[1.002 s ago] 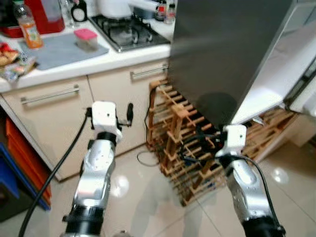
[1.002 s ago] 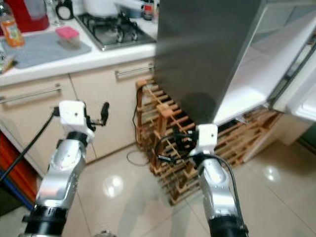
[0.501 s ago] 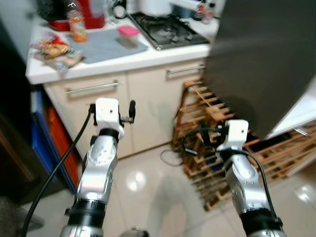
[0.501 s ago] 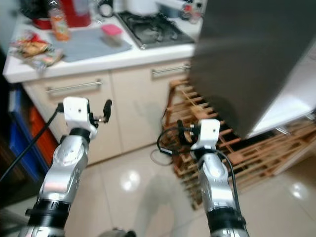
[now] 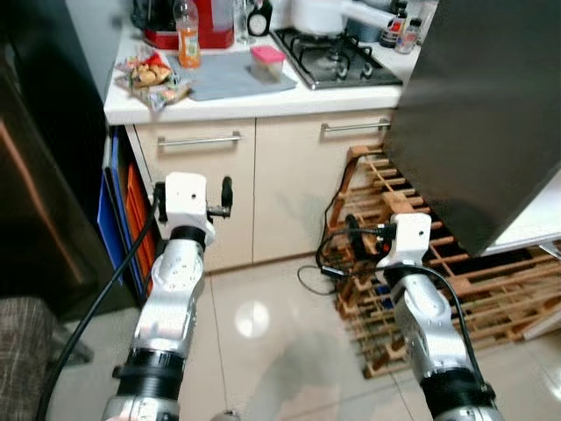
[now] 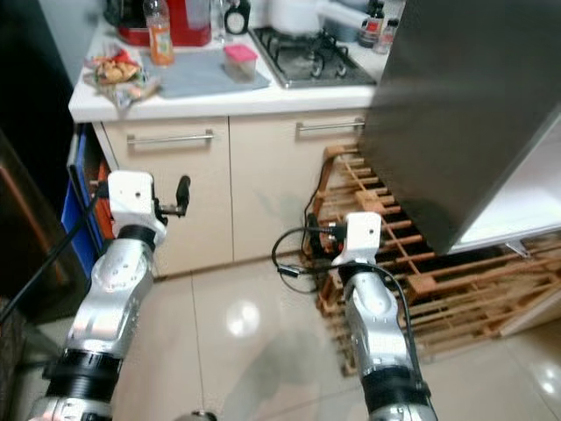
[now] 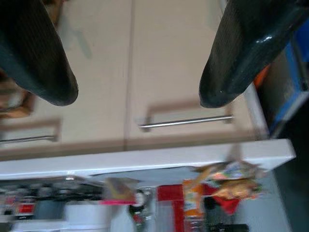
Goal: Restocking fridge
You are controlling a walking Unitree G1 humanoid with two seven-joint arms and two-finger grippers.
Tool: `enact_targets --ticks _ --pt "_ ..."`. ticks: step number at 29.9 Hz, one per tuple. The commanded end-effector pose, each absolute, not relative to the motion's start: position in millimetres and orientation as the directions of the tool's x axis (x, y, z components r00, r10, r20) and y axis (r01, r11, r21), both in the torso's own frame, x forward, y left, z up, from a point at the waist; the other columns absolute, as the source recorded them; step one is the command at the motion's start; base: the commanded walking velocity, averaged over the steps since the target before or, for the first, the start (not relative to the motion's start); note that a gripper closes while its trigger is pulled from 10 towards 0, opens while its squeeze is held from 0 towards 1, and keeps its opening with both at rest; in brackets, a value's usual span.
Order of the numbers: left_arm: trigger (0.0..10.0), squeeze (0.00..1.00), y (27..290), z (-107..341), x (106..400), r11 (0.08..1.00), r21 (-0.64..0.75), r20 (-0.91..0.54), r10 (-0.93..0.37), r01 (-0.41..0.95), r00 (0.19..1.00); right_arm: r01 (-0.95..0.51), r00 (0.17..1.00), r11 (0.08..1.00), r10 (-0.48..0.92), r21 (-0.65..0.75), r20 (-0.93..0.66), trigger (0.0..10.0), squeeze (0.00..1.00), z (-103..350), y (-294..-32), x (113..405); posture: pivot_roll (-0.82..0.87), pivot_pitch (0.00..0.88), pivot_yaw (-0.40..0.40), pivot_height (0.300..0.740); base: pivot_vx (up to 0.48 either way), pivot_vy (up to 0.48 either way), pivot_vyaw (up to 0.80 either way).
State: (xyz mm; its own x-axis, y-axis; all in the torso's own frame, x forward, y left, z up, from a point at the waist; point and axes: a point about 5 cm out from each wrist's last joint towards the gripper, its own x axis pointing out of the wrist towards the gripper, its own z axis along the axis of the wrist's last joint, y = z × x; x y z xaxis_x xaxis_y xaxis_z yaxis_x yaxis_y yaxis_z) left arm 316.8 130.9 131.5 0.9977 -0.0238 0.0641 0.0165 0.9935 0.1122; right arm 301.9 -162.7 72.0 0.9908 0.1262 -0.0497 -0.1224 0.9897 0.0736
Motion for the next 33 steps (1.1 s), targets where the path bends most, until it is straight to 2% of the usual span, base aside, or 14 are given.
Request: enact_targets --ticks 1,7,8,10,15,16,19,33 --pt "10.0 0.00 135 135 320 0.991 0.134 0.069 -0.007 -0.003 0.998 -0.129 0.992 0.989 0.130 0.075 -0.001 10.0 0.00 82 -159 307 -0.05 0.000 -0.032 0.740 0.000 -0.446 0.58" --pt "10.0 0.00 155 121 315 0.983 0.167 -0.003 0.078 -0.076 0.997 -0.119 0.991 0.990 0.114 0.076 0.063 10.0 0.04 93 -160 307 -0.05 0.000 -0.028 0.740 0.000 -0.441 0.56" --pt "10.0 0.00 158 117 314 0.982 0.167 -0.028 0.098 -0.092 0.995 -0.123 0.991 0.989 0.118 0.078 0.068 10.0 0.09 94 -159 308 -0.05 0.000 -0.028 0.740 0.000 -0.439 0.55" --pt "10.0 0.00 162 114 313 0.981 0.154 -0.052 0.123 -0.114 0.991 -0.127 0.990 0.988 0.122 0.084 0.071 10.0 0.11 96 -158 308 -0.04 0.000 -0.029 0.740 0.000 -0.439 0.55" --pt "10.0 0.00 157 127 316 0.988 0.124 0.026 0.086 -0.089 0.996 -0.106 0.993 0.991 0.100 0.086 0.067 10.0 0.08 95 -159 310 -0.04 0.000 -0.030 0.740 0.000 -0.176 0.55" --pt "10.0 0.00 148 137 315 0.992 0.125 0.084 -0.013 0.003 0.996 -0.102 0.993 0.991 0.097 0.082 0.067 10.0 0.03 95 -159 310 -0.04 0.000 -0.030 0.740 0.480 0.000 0.00" --pt "10.0 0.00 141 146 316 0.985 0.172 0.128 -0.053 0.030 0.990 -0.099 0.993 0.992 0.093 0.075 0.077 10.0 0.02 97 -159 310 -0.04 0.000 -0.030 0.740 0.480 0.000 0.00" --pt "10.0 0.00 140 159 318 0.984 0.179 0.179 -0.057 0.025 0.982 -0.060 0.995 0.996 0.054 0.068 0.087 10.0 0.00 97 -162 309 -0.05 0.000 -0.028 0.740 0.480 0.000 0.00"
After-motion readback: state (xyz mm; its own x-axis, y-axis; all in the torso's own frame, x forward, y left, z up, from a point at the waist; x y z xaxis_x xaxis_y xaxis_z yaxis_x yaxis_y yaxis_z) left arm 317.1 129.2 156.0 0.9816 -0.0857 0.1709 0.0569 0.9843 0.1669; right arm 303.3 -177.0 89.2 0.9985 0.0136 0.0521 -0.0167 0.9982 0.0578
